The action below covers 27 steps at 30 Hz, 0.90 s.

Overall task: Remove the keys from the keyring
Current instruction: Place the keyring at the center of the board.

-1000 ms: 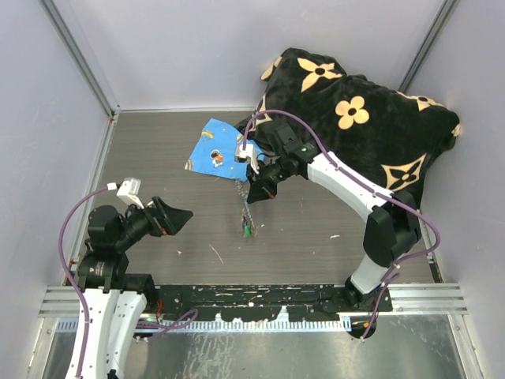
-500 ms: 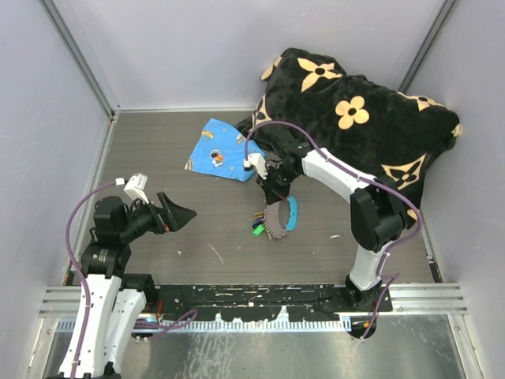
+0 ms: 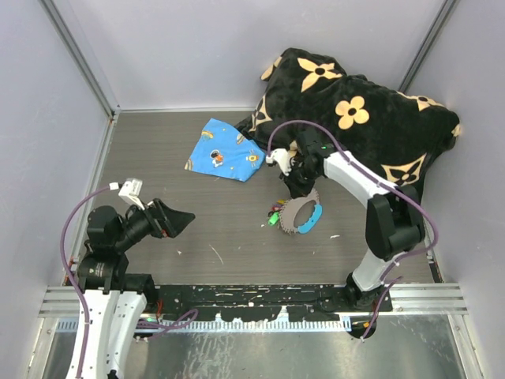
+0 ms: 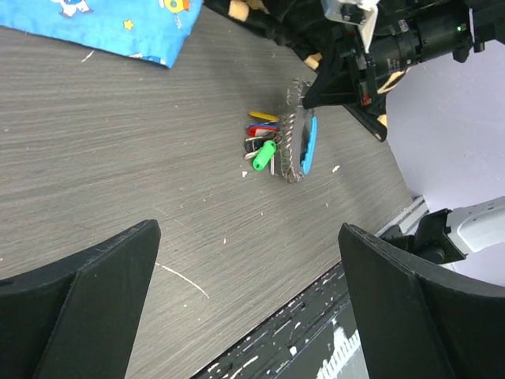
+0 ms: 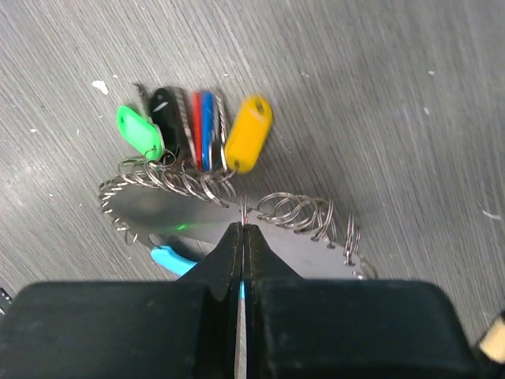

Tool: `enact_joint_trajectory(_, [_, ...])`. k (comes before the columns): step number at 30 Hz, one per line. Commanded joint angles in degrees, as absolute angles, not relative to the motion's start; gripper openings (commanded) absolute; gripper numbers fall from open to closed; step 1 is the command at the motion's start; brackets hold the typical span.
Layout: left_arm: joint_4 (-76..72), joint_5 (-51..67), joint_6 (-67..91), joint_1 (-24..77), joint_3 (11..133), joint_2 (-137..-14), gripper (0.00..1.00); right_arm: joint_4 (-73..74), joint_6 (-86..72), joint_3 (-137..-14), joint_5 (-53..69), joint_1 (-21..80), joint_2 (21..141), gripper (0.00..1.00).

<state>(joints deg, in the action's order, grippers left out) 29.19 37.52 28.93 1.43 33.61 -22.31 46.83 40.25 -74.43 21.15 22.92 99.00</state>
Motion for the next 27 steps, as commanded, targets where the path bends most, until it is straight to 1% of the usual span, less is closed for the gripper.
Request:
enact_joint_trajectory(1, [22.0, 37.7, 31.9, 1.5, 33.6, -20.1, 0.98, 40.8, 39.0, -72.5, 25.7, 20.5, 89.2, 0.12])
enact_joint_trajectory(2, [18.8, 37.6, 35.6, 1.5, 32.5, -20.2, 0.98, 39.2, 37.6, -71.7, 27.4, 19.4, 87.8, 0.23])
enact_joint_trajectory(3, [14.2, 37.8, 39.8, 1.5, 30.9, -20.8, 0.99, 37.6, 36.4, -70.7, 30.0, 18.0, 86.3, 0.38])
enact_joint_trajectory(4, [8.4, 38.7, 44.3, 1.6, 29.5, -22.0, 0.99, 35.6, 34.9, -69.3, 32.8, 16.6, 84.4, 0.59])
enact_joint_trajectory(5, [2.6, 40.2, 48.2, 2.0, 28.6, -23.9, 0.98, 33.2, 32.8, -67.8, 36.4, 14.8, 82.4, 0.74])
enact_joint_trajectory(6, [-2.2, 41.3, 50.7, 2.8, 28.5, -26.0, 0.99, 31.2, 31.3, -66.1, 42.2, 12.9, 80.1, 0.83])
enact_joint_trajectory(7, [-4.5, 41.5, 50.6, 4.6, 29.6, -28.1, 0.99, 29.6, 29.9, -64.9, 46.4, 11.0, 78.5, 0.9])
enact_joint_trajectory(8, [-3.5, 40.1, 47.6, 7.2, 31.9, -30.0, 0.98, 28.1, 28.3, -63.7, 50.1, 9.0, 77.3, 0.97])
enact_joint_trajectory(9, [-0.3, 37.6, 43.7, 10.3, 34.6, -31.8, 0.98, 26.7, 27.4, -62.6, 53.4, 7.2, 76.1, 1.0])
enact_joint_trajectory(11, [5.0, 30.6, 35.7, 17.3, 39.0, -35.7, 0.98, 25.2, 27.0, -60.9, 56.7, 3.9, 74.4, 1.0])
enact_joint_trajectory(13, [7.8, 26.0, 31.2, 22.9, 42.1, -39.3, 0.98, 25.1, 26.7, -60.8, 57.3, 1.5, 73.1, 1.0])
enact_joint_trajectory(16, [12.1, 21.8, 28.0, 28.5, 46.0, -43.3, 0.98, 24.7, 26.3, -60.9, 55.2, -0.4, 69.9, 1.0])
enact_joint_trajectory(19, [13.3, 19.8, 27.4, 30.9, 47.4, -44.0, 0.98, 24.6, 25.0, -62.4, 49.8, -0.7, 66.0, 1.0])
enact_joint_trajectory(23, [8.7, 18.7, 31.6, 30.9, 45.2, -41.6, 0.98, 24.0, 22.1, -66.0, 44.3, -0.7, 62.7, 1.0])
enact_joint_trajectory(25, [7.3, 18.0, 33.4, 30.9, 44.6, -40.1, 0.98, 22.0, 19.1, -67.8, 38.8, -0.7, 61.6, 1.0])
enact_joint_trajectory(27, [7.6, 17.8, 33.7, 31.0, 45.2, -38.9, 0.98, 18.5, 12.2, -68.8, 31.1, -0.7, 61.2, 1.0])
